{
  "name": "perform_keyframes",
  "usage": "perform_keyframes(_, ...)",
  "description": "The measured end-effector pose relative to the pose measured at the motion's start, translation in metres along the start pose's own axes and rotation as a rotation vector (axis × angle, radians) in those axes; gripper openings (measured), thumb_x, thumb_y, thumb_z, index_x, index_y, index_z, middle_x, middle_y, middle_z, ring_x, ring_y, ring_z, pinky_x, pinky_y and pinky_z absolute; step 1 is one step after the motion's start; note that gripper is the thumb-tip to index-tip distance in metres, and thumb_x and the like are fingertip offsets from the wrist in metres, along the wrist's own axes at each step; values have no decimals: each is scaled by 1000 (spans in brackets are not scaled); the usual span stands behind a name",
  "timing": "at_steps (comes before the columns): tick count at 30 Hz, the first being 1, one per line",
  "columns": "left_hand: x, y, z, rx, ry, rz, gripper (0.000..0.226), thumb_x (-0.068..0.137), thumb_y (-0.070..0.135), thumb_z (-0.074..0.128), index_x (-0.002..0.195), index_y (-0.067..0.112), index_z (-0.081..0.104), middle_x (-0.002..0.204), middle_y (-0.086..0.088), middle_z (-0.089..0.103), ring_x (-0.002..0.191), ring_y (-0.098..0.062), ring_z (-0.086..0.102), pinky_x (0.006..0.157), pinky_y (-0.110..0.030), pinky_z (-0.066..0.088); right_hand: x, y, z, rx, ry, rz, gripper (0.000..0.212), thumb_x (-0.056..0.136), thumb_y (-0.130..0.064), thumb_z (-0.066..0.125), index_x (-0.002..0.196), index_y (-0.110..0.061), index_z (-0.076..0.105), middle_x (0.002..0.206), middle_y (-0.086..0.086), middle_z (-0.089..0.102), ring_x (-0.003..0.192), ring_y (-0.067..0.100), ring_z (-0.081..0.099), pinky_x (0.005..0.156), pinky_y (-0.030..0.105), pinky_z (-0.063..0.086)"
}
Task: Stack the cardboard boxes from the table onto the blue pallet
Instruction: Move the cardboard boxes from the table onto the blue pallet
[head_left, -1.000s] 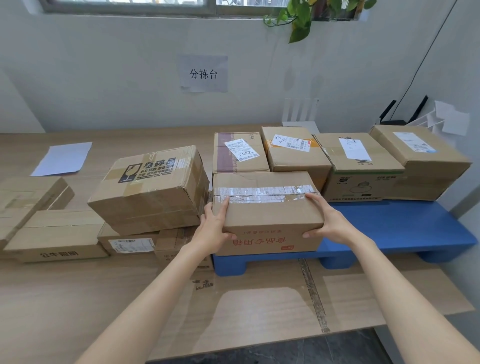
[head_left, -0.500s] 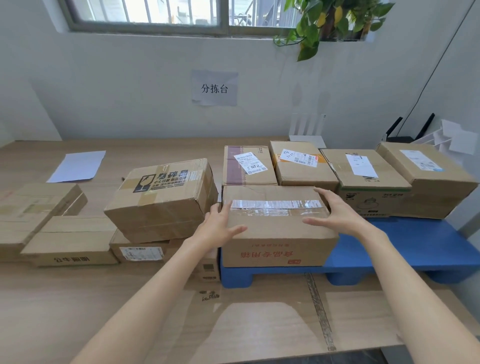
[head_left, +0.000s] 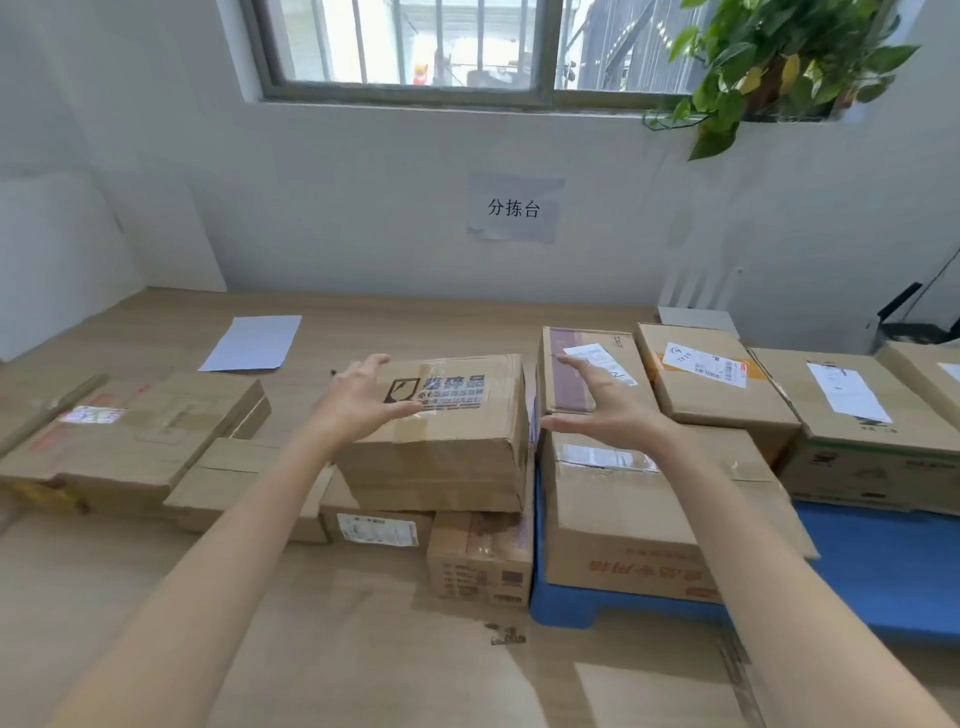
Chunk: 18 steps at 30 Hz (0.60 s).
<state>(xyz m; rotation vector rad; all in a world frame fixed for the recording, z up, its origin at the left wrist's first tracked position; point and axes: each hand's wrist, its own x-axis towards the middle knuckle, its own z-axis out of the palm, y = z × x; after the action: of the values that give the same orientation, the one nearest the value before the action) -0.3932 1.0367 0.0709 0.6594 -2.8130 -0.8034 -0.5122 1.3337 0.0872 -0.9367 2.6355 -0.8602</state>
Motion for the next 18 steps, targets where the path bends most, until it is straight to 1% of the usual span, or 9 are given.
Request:
perform_keyframes(3, 9, -40, -2, 56, -96, -53, 105, 68, 58, 77, 150, 23, 21, 154, -5, 28, 140, -26, 28, 111, -48, 33, 19, -15, 33, -57, -86, 31, 103, 75, -54, 74, 154, -30, 11, 160, -2, 19, 144, 17, 25, 113, 37, 28)
perform_keyframes(5, 16, -63, 1, 81, -163, -69, 117, 61, 60, 80, 152, 24, 15, 156, -5, 23, 142, -27, 25, 112, -48, 30, 29, -21, 52, -69, -117, 50, 111, 73, -57, 75, 155, -29, 5, 161, -1, 18, 145, 18, 23, 115, 38, 27)
perform_keyframes(7, 22, -81, 6, 63, -239, -70, 129, 54, 62, 82, 153, 27, 7, 158, -4, 19, 144, -27, 21, 114, -48, 28, 36, -25, 68, -55, -134, 70, 116, 71, -57, 76, 155, -29, 1, 161, 0, 16, 146, 20, 20, 117, 39, 25)
perform_keyframes(9, 25, -95, 13, 29, -301, -54, 135, 52, 59, 85, 153, 30, 0, 159, -3, 17, 144, -25, 19, 115, -47, 26, 41, -26, 80, -39, -141, 91, 119, 70, -58, 77, 154, -30, -3, 161, -1, 14, 146, 21, 19, 117, 39, 24)
perform_keyframes(11, 27, -104, 22, -9, -323, -51, 136, 54, 51, 88, 152, 30, -4, 157, -5, 21, 143, -25, 22, 115, -45, 27, 43, -26, 89, -46, -140, 109, 119, 70, -58, 76, 154, -31, -4, 161, -1, 17, 145, 21, 23, 116, 39, 27)
perform_keyframes(14, 29, -113, 38, -93, -329, -61, 136, 59, 33, 90, 152, 28, -8, 153, -8, 28, 138, -27, 30, 110, -40, 30, 45, -23, 100, -63, -111, 137, 120, 68, -59, 77, 153, -33, -4, 156, -1, 25, 138, 21, 33, 112, 40, 35)
perform_keyframes(16, 32, -116, 46, -169, -296, -67, 134, 60, 24, 90, 152, 29, -8, 148, -8, 36, 133, -28, 38, 106, -39, 35, 45, -23, 105, -65, -69, 136, 119, 67, -57, 79, 153, -34, -2, 153, -1, 30, 135, 21, 38, 109, 41, 38)
perform_keyframes(18, 33, -116, 48, -207, -242, -53, 132, 61, 23, 89, 152, 30, -6, 145, -7, 40, 128, -27, 43, 104, -40, 40, 46, -23, 108, -65, -46, 131, 117, 69, -50, 81, 153, -32, 1, 151, 1, 32, 133, 22, 39, 108, 40, 39)
